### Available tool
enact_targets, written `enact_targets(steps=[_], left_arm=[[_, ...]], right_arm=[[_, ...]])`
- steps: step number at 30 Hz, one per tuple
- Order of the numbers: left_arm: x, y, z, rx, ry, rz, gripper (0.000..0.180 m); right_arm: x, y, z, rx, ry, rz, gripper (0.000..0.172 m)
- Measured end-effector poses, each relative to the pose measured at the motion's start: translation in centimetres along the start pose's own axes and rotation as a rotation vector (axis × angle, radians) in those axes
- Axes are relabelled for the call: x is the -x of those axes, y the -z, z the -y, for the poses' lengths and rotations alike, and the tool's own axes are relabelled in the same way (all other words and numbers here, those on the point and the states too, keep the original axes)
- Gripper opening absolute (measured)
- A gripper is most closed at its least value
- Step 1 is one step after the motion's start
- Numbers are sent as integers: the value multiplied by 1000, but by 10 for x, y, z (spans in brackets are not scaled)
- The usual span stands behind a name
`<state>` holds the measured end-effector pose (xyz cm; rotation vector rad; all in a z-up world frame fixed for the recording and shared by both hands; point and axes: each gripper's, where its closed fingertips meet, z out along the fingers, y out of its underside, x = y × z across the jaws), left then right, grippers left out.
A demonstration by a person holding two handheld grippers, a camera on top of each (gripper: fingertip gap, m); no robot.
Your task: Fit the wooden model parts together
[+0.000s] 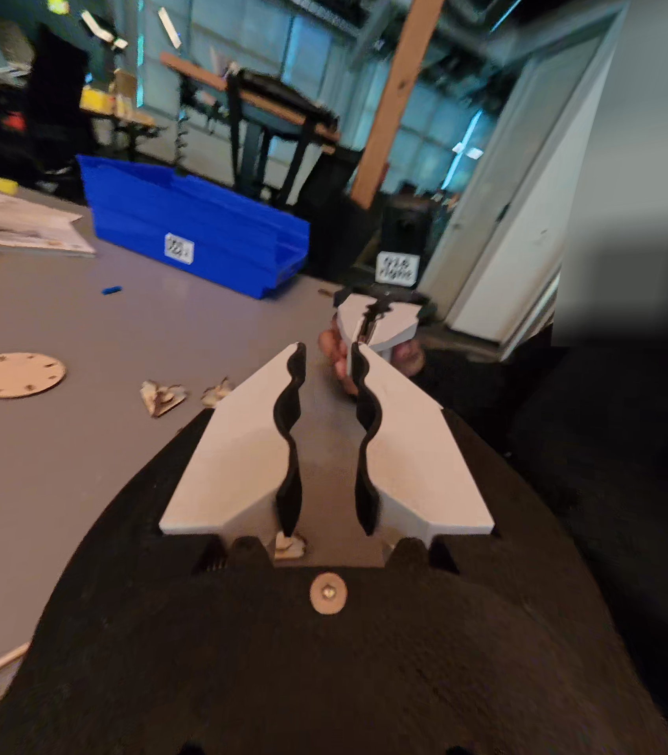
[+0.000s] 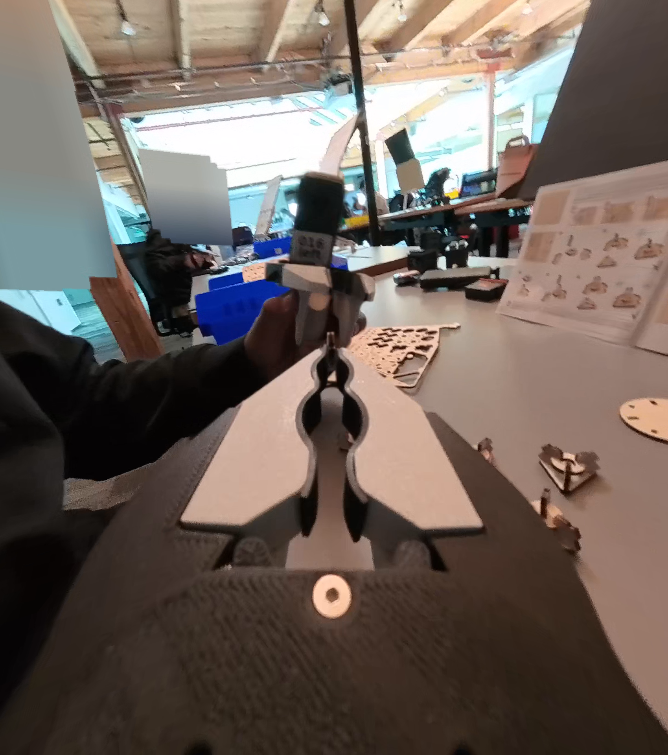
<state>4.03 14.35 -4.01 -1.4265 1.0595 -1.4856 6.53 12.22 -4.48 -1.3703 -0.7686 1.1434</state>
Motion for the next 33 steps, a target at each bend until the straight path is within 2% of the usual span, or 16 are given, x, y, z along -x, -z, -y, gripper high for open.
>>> enact_targets(steps=[6, 9, 12, 16, 19, 26, 33], left_arm=[[19, 13, -33, 254, -88, 276, 28], [18, 21, -57, 393, -2, 287, 27], [16, 25, -77, 428, 24, 299, 23], [25, 27, -101, 541, 43, 352, 30], [31, 28, -111, 590, 38, 394, 29], [31, 27, -116, 627, 35, 395, 21], [31, 27, -116, 615, 86, 365, 20]], right_arm=[[-9, -14, -30, 205, -60, -84, 1], [-13, -20, -44, 299, -51, -124, 1], [-12, -26, -59, 400, -49, -101, 1], [-22, -30, -71, 510, 122, -65, 1], [-29, -37, -76, 557, 138, 2, 1], [-24, -40, -94, 681, 116, 134, 1], [-25, -40, -109, 773, 190, 153, 2]])
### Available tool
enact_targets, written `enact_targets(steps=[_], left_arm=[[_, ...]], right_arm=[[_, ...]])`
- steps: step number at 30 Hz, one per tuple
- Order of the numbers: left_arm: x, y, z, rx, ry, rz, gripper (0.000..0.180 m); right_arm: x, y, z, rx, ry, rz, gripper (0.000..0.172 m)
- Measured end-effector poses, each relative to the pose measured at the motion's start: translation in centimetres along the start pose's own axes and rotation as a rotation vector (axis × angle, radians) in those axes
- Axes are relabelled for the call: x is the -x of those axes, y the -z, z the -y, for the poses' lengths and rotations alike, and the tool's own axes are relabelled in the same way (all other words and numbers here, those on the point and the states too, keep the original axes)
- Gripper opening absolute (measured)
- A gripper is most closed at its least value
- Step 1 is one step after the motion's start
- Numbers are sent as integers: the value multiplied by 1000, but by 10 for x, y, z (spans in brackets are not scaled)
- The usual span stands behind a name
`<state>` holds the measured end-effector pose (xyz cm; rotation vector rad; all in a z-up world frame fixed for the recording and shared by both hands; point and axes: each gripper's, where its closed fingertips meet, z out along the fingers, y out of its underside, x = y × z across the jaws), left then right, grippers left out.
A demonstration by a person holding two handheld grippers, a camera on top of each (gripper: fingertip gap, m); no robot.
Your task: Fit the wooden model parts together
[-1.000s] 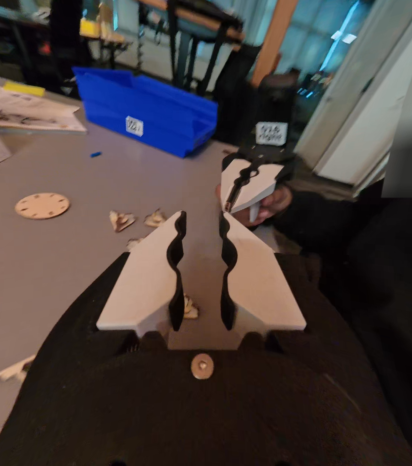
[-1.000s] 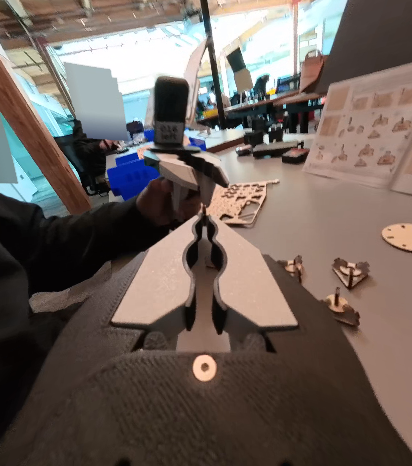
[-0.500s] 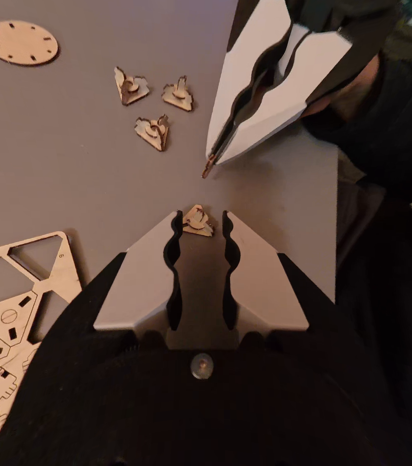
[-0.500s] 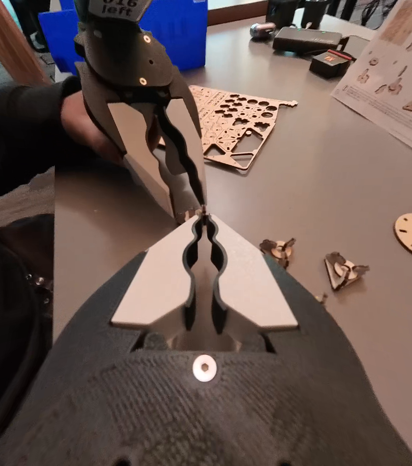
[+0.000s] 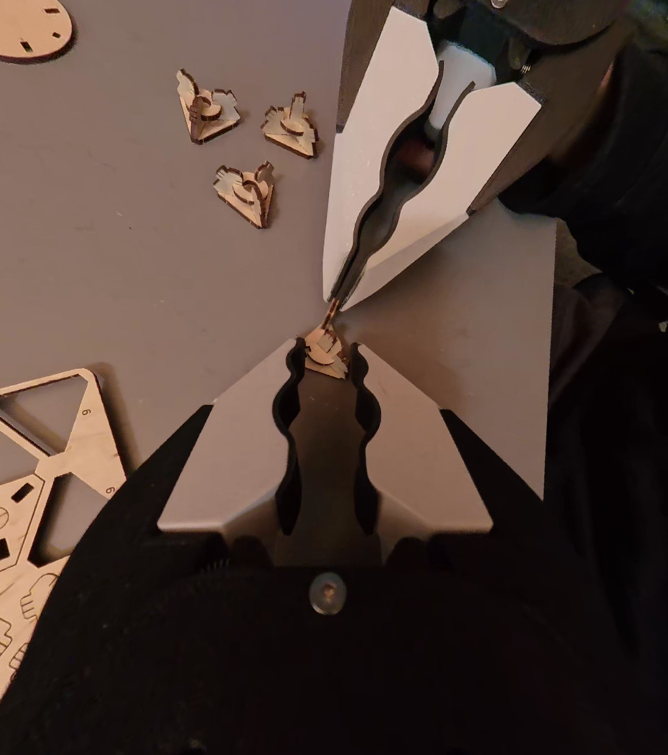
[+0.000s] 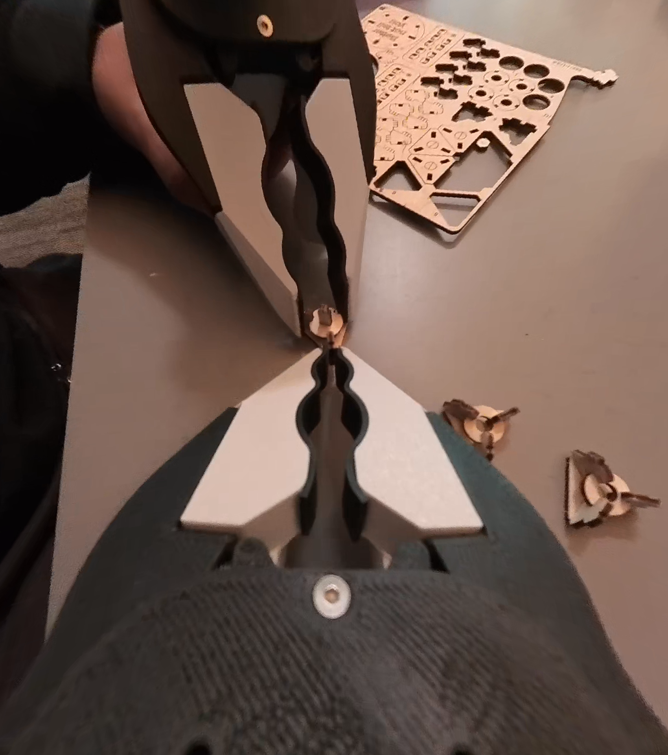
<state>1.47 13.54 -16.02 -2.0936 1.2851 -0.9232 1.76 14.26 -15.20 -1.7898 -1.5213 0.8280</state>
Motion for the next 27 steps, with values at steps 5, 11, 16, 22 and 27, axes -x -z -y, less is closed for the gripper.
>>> enact_targets(steps=[5, 11, 16, 22, 27], left_arm=[[0, 0, 0, -1, 10, -11, 20], [0, 0, 0, -2, 15, -18, 20], [0, 1, 0, -2, 15, -20, 20], [0, 1, 0, -2, 22, -30, 20], [-1, 1, 0, -3, 27, -37, 20]], right_arm=[[0, 1, 3, -17, -6, 44, 1], [1, 1, 2, -13, 2, 47, 2], [1, 1, 2, -11, 17, 51, 1], [1, 1, -1, 7, 49, 51, 2], [2, 0, 0, 10, 63, 52, 2]])
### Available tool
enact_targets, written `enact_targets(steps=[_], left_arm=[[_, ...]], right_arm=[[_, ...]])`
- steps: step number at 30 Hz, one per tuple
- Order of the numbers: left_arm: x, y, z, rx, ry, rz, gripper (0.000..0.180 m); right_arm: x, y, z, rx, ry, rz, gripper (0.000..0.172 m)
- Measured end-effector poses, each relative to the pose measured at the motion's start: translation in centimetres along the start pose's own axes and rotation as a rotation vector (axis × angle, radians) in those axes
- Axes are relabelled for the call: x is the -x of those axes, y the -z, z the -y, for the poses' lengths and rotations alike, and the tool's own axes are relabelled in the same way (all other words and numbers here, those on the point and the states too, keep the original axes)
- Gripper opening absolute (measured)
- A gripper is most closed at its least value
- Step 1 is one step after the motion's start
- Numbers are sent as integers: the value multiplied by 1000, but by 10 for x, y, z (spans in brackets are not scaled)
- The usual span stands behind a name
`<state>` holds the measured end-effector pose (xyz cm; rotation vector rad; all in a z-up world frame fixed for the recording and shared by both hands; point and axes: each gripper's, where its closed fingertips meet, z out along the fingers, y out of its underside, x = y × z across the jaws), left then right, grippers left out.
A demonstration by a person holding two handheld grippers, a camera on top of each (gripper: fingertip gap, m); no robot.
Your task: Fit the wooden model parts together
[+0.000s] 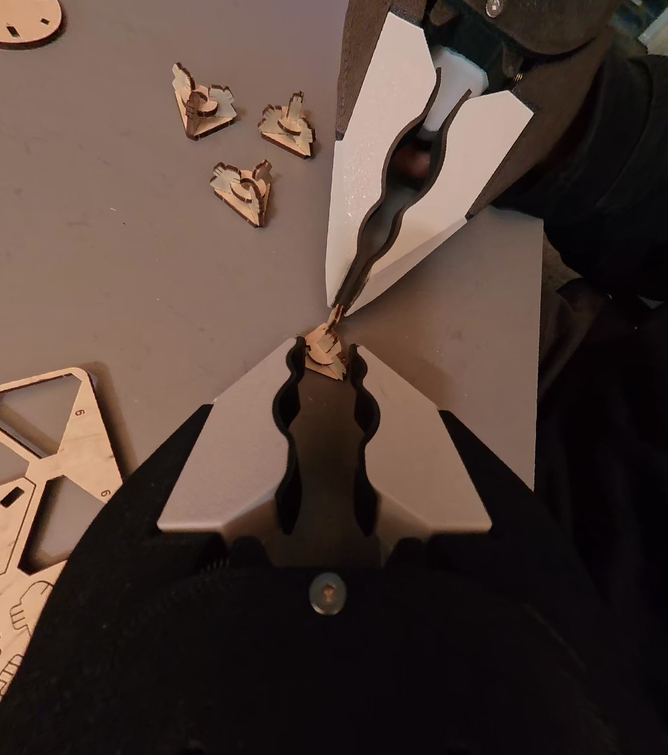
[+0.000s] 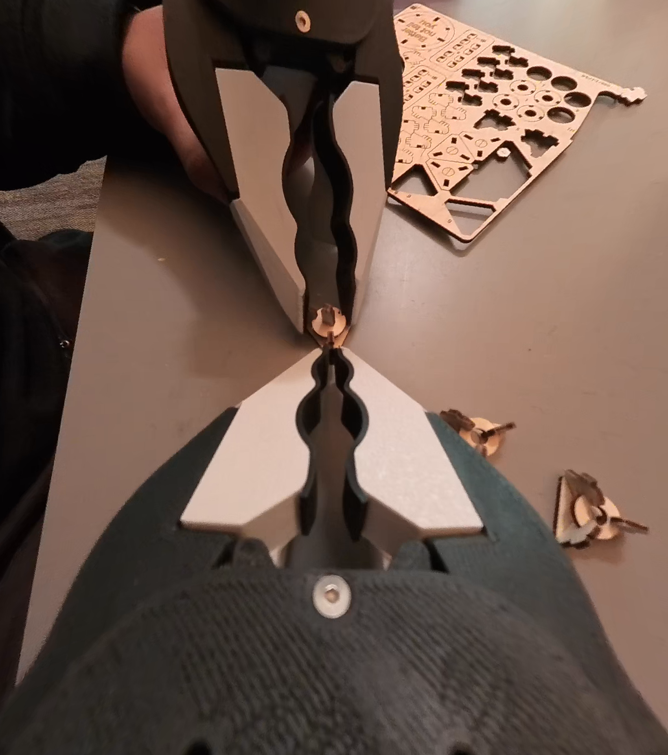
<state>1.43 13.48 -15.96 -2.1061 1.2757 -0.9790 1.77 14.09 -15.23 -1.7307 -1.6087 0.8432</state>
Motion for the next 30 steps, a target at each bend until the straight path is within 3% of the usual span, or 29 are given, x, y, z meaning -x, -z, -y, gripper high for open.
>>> enact_targets(steps=[30], left_arm=[[0, 0, 0, -5, 26, -21, 19]], right_arm=[[0, -2, 3, 40, -31, 47, 2]])
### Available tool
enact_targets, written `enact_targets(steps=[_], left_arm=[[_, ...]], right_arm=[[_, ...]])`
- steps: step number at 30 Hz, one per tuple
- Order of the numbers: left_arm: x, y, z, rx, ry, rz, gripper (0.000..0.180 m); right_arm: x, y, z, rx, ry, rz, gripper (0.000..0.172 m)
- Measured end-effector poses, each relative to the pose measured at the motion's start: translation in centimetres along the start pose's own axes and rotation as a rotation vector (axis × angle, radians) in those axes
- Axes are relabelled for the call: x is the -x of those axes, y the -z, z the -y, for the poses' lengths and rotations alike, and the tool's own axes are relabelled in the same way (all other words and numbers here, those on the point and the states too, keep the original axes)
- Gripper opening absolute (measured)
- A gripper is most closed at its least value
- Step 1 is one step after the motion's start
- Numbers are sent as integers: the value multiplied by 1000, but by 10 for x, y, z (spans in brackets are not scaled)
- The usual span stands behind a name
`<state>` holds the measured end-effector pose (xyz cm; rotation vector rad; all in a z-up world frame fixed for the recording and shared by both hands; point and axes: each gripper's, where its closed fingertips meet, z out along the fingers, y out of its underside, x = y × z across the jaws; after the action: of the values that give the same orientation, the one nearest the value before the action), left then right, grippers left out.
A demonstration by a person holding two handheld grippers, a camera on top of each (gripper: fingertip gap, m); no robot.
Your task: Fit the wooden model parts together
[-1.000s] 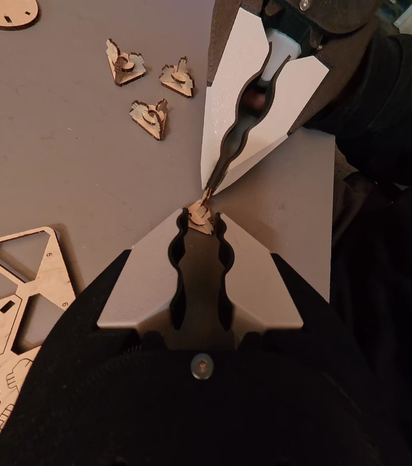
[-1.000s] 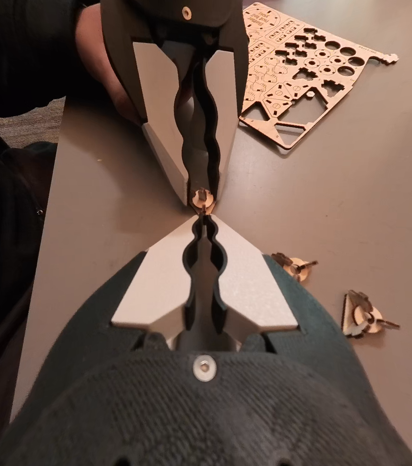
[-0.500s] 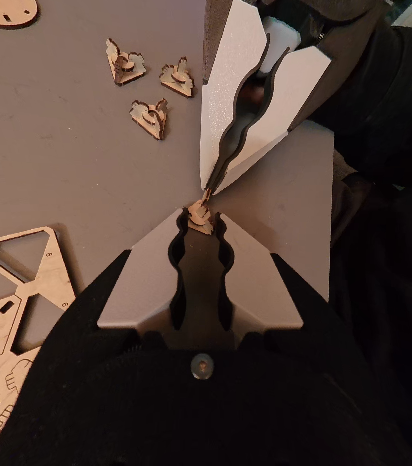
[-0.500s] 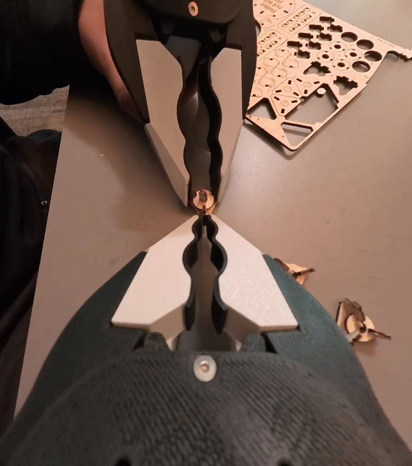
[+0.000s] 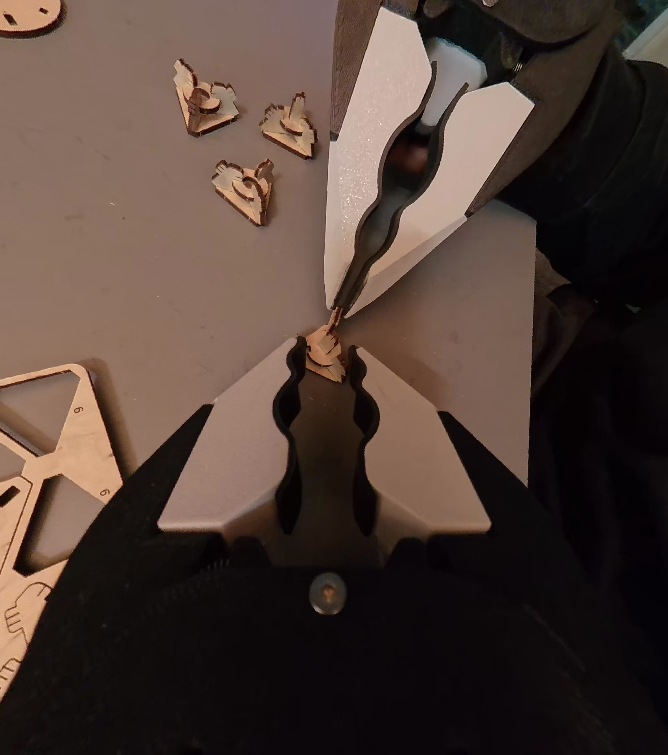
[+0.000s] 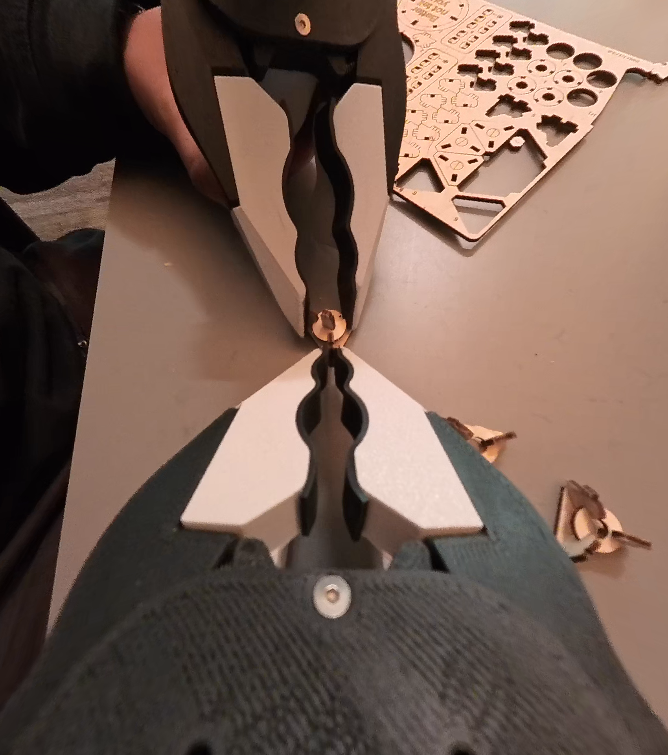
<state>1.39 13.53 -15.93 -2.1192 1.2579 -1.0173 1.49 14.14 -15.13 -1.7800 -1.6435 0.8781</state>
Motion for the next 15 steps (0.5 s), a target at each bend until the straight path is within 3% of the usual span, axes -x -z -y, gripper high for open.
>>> enact_targets(steps=[15], left_arm=[[0, 0, 0, 2, -8, 12, 19]], right_arm=[[-2, -1, -1, 36, -33, -57, 2]])
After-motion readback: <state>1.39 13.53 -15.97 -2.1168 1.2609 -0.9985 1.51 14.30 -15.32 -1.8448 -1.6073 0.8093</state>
